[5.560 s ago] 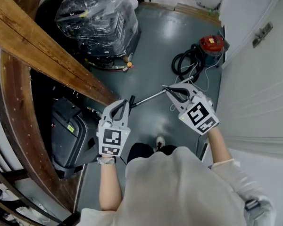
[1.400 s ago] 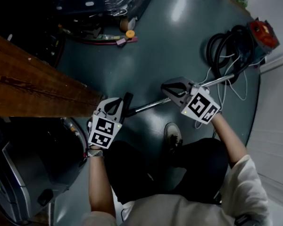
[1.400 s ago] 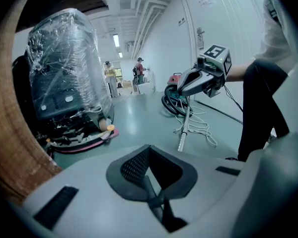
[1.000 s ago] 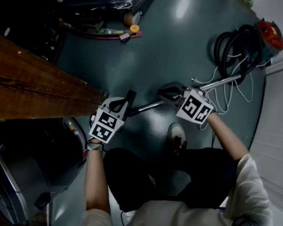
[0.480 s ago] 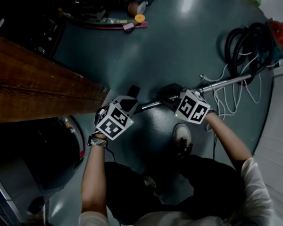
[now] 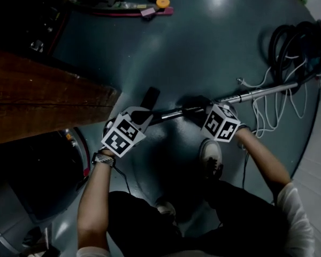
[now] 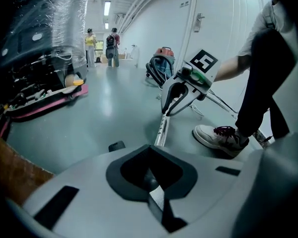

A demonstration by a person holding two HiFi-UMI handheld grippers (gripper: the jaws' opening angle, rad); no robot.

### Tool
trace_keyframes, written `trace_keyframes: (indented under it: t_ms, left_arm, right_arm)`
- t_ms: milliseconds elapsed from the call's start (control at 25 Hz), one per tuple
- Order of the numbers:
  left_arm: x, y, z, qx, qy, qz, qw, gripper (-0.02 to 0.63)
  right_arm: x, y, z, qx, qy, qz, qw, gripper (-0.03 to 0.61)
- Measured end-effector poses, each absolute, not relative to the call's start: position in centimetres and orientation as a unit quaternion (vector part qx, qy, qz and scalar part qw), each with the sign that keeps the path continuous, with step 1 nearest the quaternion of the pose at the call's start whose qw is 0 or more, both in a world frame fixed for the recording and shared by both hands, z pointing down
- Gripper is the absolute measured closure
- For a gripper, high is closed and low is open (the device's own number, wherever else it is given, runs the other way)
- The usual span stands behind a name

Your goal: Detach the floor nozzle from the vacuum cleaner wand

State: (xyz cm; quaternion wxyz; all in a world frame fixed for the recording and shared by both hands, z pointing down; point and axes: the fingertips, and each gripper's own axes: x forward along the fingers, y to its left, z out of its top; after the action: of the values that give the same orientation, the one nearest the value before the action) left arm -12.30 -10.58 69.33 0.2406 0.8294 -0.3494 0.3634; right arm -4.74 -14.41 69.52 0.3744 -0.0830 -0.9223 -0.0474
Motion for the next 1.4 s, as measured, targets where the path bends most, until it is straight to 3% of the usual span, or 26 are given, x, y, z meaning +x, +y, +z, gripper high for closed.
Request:
trace_keyframes:
  t_ms: [240, 480, 680, 800, 1400]
  left_arm:
    - [-11.8, -9.5, 71.8, 0.826, -0.300, 0.402, 0.256, 0.614]
    - [-11.8, -8.3, 73.5, 0.817, -0.282, 0.431, 0.259, 0.614]
    - [-11.4, -8.7, 73.2, 0.819, -0.280, 0.433, 0.251, 0.613]
    - [-10.8, -8.6, 73.5, 0.820, -0.270, 0.440, 0.249, 0.558]
    - [-9.5, -8.6, 76.0, 0.803, -0.233, 0.493, 0.242, 0.421]
  right_arm:
    - [-5.6, -13.2, 71.0, -0.118, -0.912, -0.071, 0.386, 0.541]
    - [-6.4, -12.5, 72.6, -0.145, -0.902, -0.064, 0.401, 0.457]
    - [-6.3, -12.1, 73.2, -0.157, -0.894, -0.075, 0.412, 0.430]
    - [-6.0, -12.1, 73.8, -0.158, -0.891, -0.074, 0.420, 0.423]
    - [-5.7, -12.1, 76.1, -0.203, -0.865, -0.100, 0.449, 0.417]
